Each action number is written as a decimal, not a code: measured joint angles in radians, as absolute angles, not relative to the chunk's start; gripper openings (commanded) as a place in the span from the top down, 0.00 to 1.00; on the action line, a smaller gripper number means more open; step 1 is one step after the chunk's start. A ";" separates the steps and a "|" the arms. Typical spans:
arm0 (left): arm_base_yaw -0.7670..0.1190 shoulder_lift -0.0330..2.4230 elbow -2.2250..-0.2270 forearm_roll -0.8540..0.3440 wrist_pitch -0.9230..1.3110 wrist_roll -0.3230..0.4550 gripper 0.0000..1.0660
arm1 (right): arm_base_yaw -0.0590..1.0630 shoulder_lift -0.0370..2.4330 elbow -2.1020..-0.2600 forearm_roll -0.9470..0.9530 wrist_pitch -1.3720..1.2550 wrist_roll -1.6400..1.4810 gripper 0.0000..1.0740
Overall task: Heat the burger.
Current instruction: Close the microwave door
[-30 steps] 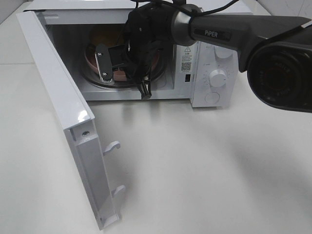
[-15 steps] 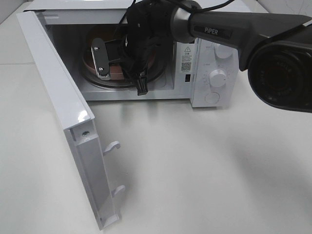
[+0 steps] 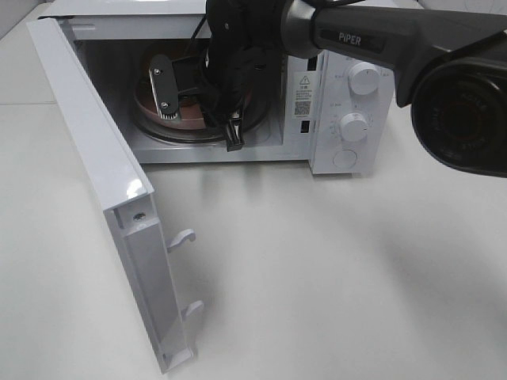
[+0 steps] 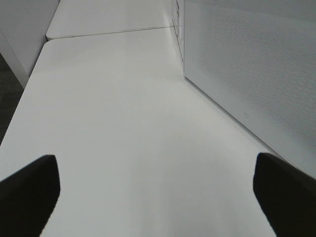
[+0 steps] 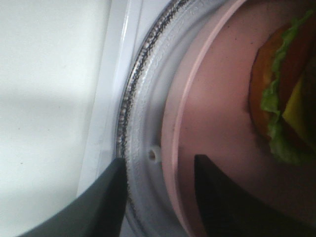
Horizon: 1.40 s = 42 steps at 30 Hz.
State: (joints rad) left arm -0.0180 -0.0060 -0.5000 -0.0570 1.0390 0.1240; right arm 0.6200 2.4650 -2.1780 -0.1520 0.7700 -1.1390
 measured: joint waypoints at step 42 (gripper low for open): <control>-0.018 -0.006 -0.500 -0.057 1.039 0.124 0.06 | 0.620 2.308 -2.006 -0.109 0.969 -1.109 0.53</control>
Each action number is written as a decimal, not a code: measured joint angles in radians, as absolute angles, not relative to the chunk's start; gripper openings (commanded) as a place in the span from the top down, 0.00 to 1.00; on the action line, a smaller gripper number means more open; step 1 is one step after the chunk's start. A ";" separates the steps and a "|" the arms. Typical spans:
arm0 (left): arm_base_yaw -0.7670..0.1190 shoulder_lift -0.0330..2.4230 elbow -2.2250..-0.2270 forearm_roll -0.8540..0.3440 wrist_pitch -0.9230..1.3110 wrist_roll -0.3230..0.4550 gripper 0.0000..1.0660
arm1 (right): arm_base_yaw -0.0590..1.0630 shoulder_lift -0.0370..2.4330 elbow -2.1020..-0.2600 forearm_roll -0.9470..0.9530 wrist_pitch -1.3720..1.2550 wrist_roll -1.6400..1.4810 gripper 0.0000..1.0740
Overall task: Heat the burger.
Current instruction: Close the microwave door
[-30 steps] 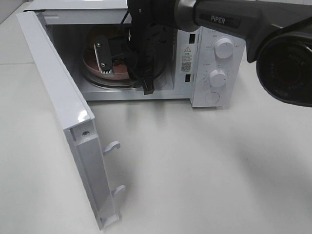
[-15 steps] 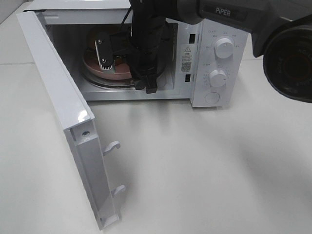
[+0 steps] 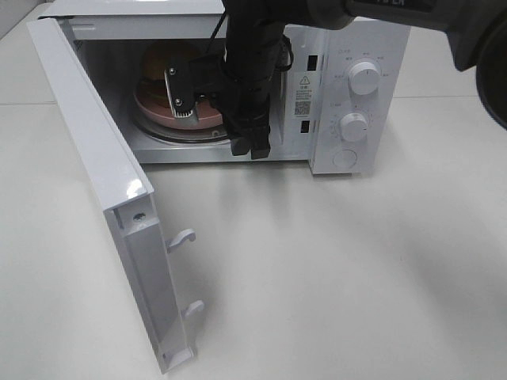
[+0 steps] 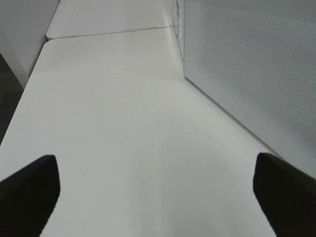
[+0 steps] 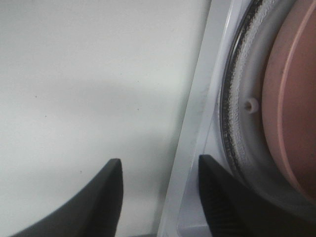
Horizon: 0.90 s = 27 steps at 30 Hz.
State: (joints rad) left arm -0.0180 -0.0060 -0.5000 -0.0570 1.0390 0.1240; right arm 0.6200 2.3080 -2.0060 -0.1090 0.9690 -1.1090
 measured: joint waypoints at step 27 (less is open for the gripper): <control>-0.018 -0.006 -0.500 -0.057 1.039 0.124 0.06 | 0.634 2.121 -1.749 -0.098 0.951 -1.086 0.53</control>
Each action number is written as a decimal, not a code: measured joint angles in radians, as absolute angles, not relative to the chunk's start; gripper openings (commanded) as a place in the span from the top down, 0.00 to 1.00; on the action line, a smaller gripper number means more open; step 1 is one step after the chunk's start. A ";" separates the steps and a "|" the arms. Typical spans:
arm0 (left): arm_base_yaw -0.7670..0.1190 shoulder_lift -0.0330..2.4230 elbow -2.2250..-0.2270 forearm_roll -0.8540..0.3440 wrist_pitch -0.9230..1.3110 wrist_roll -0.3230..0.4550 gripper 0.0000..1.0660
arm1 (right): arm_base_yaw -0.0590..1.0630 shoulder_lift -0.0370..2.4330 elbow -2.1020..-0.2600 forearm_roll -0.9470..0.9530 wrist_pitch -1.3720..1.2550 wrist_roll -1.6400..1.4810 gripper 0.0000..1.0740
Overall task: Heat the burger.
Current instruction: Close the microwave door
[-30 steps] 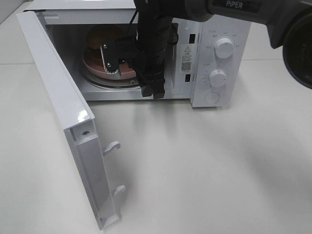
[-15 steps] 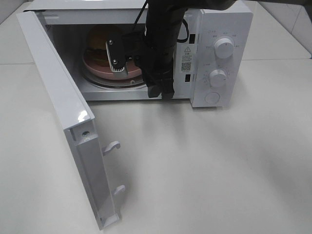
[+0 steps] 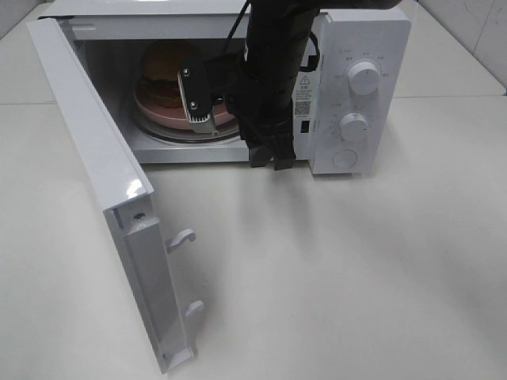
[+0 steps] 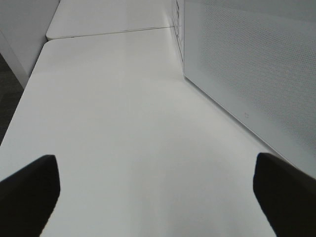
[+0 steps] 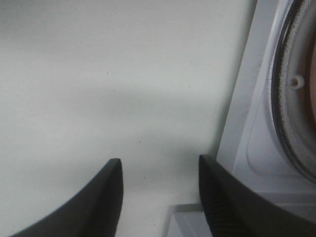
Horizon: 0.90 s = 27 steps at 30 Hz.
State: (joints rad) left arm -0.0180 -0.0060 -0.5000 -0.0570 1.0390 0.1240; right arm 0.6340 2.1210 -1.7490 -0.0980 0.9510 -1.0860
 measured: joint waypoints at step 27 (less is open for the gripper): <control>-0.018 -0.006 -0.500 -0.057 1.039 0.124 0.06 | 0.684 1.811 -1.362 -0.090 0.882 -0.929 0.37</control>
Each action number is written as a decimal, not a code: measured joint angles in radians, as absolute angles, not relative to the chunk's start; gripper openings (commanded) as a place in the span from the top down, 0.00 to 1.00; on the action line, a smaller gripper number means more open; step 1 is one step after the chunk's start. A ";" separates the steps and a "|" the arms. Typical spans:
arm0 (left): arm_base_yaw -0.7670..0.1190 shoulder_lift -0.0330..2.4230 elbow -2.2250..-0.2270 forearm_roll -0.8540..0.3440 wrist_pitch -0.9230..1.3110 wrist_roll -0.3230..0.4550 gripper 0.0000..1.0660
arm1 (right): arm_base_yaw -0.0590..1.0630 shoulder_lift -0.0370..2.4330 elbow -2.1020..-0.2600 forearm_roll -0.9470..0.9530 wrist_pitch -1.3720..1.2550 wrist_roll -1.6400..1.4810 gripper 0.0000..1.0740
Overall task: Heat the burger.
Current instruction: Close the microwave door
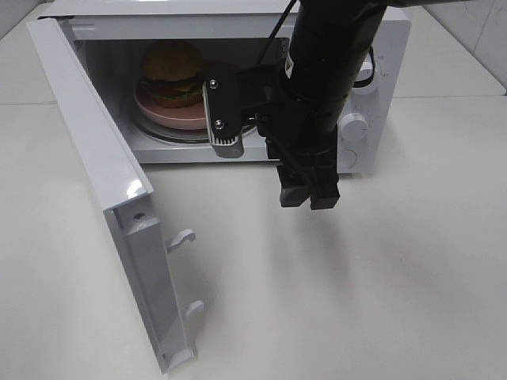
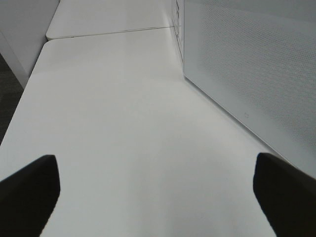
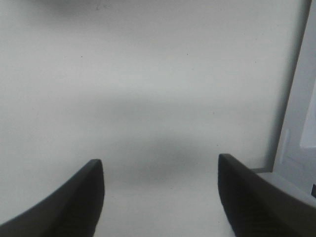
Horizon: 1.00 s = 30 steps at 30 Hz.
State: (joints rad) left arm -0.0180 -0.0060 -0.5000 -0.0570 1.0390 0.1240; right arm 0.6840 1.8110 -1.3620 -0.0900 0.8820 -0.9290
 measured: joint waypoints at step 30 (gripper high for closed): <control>-0.018 -0.006 -0.500 -0.057 1.039 0.124 0.06 | 0.537 1.355 -0.890 -0.093 0.749 -0.481 0.19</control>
State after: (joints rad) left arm -0.0180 -0.0060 -0.5000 -0.0570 1.0390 0.1240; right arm 0.5370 1.3550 -0.8900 -0.0930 0.7490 -0.4810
